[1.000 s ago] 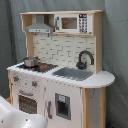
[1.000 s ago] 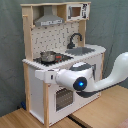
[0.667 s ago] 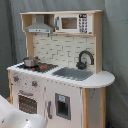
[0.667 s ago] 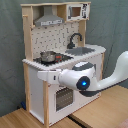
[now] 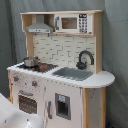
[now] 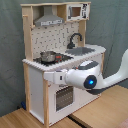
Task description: Play with the kitchen
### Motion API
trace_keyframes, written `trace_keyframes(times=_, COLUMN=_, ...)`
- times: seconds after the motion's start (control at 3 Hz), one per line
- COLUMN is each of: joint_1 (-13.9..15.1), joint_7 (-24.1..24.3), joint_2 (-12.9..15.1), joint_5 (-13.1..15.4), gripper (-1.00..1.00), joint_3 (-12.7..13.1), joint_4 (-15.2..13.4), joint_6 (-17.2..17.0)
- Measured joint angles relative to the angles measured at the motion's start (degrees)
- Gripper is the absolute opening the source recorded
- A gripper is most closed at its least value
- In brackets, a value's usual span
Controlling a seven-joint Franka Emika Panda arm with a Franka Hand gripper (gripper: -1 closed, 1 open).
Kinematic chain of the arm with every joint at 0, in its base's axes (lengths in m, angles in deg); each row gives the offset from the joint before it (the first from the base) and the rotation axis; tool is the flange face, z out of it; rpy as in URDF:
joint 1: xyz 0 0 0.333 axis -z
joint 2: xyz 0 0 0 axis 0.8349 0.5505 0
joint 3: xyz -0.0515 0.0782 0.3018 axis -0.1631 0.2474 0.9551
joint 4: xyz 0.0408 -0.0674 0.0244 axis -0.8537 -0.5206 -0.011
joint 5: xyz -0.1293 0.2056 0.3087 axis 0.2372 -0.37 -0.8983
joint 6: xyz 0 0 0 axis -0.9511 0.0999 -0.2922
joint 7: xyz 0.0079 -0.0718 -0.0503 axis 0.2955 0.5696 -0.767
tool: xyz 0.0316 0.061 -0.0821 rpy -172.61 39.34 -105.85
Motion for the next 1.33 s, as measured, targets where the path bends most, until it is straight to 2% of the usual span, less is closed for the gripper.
trace_keyframes(times=0.67, joint_1=-6.5, joint_7=2.3, joint_2=5.5, joint_5=4.4, gripper=1.0, joint_3=-3.4, joint_4=-10.3, joint_6=3.5)
trace_keyframes(times=1.33, joint_1=-12.1, joint_7=3.8, joint_2=10.2, joint_5=9.1, gripper=1.0, joint_3=-6.9, joint_4=-17.7, joint_6=6.7)
